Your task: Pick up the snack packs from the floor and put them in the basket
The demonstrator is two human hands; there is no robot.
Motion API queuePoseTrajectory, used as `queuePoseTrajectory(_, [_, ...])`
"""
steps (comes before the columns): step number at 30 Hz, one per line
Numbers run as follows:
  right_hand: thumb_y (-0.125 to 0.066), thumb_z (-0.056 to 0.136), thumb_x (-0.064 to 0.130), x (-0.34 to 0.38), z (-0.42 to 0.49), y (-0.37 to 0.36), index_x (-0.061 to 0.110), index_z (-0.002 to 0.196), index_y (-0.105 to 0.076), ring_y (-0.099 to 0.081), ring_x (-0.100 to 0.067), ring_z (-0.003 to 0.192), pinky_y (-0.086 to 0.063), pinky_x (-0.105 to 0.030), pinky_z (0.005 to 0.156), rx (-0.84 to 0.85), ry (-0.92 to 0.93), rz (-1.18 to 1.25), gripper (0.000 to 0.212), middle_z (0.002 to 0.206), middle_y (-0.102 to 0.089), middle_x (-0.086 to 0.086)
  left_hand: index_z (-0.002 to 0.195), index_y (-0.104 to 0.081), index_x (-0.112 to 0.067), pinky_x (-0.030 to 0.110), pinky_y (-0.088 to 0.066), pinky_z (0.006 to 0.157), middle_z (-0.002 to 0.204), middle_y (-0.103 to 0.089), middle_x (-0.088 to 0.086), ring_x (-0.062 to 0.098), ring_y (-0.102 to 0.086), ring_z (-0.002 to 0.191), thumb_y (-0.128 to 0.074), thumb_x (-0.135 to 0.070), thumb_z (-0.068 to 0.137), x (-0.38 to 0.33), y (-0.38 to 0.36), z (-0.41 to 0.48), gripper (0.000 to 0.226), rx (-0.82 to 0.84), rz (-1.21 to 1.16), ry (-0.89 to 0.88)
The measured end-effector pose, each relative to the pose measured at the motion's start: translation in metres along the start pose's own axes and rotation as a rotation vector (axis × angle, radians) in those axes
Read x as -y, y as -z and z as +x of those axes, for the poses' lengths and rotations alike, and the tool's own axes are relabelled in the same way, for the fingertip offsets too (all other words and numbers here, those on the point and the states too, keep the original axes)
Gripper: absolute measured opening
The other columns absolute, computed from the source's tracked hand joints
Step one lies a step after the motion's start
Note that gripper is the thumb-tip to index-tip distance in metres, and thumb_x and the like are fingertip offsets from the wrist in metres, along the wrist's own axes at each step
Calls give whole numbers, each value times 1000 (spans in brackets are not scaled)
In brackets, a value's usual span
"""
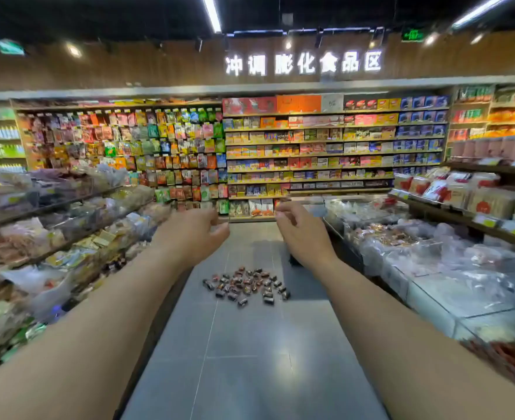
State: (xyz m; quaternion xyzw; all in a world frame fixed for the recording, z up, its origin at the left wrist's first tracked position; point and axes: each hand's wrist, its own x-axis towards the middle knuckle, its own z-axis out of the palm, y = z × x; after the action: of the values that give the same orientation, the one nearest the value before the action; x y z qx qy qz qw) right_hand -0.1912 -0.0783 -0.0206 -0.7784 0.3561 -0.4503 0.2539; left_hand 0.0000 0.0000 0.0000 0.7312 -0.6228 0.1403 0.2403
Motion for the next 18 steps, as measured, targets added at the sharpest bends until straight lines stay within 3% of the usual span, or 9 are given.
queuePoseTrajectory(3, [-45, 97, 30, -36, 17, -57, 20, 120, -57, -54, -10, 87, -37, -17, 62, 20, -135, 19, 27, 96, -57, 8, 119, -54, -22, 32, -41, 68, 110, -62, 4, 24, -57, 96, -39, -51, 94, 38, -49, 22, 42, 31, 26, 47])
queuePoseTrajectory(6, [-46, 97, 27, -78, 25, -108, 16, 114, -59, -52, -11, 90, -39, -24, 74, 56, -258, 22, 24, 98, -58, 5, 119, -56, -20, 33, -43, 72, 112, -64, 7, 28, -59, 99, -39, -52, 94, 73, -107, 34, 44, 88, -25, 126])
queuePoseTrajectory(11, [-47, 97, 32, -149, 43, -170, 17, 115, -59, -53, -14, 94, -37, -25, 78, 56, -450, -10, 26, 103, -59, 2, 111, -57, -19, 36, -48, 79, 113, -64, 11, 32, -59, 99, -38, -50, 93, 114, -206, 60, 41, 336, -76, 213])
queuePoseTrajectory(15, [-49, 95, 35, -216, 67, -211, 15, 121, -57, -56, -20, 105, -40, -27, 83, 91, -559, -29, 33, 118, -60, -4, 131, -47, -14, 38, -41, 89, 130, -55, 15, 34, -52, 116, -34, -48, 97, 136, -276, 89, 51, 510, -139, 301])
queuePoseTrajectory(18, [-50, 95, 38, -266, 97, -232, 14, 127, -53, -54, -24, 114, -38, -28, 86, 186, -631, -78, 40, 126, -57, -8, 134, -45, -14, 36, -39, 90, 135, -52, 15, 33, -50, 119, -34, -47, 97, 152, -323, 118, 51, 601, -111, 361])
